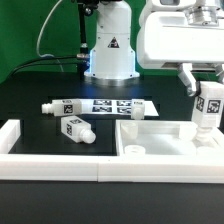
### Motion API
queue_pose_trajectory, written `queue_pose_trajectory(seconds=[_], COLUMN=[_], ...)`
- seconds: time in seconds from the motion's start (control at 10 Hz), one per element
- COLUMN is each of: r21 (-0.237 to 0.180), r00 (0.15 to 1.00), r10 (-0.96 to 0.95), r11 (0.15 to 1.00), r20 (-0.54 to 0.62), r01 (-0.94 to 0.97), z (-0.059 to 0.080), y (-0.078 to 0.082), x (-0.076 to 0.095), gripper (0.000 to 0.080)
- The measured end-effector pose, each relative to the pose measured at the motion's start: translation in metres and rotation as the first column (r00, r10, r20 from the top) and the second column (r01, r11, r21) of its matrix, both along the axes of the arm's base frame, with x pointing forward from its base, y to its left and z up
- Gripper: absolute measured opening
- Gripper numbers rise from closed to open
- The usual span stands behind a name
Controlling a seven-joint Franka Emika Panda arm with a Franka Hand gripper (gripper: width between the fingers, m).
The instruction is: Assemble one leg
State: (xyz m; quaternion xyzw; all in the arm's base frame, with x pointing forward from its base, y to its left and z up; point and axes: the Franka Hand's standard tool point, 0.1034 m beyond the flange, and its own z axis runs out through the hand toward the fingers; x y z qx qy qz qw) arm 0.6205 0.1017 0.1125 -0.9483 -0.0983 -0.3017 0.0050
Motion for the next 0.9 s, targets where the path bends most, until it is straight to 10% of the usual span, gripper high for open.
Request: queue_pose_trajectory(seconds=[0.9], r21=[-0.005], r00=[1.000], r10=[0.012], r11=[1.000], r20=[-0.014], r01=[-0.012], z=[-0.020], y=[0.008], x=[0.004], gripper=[0.0287])
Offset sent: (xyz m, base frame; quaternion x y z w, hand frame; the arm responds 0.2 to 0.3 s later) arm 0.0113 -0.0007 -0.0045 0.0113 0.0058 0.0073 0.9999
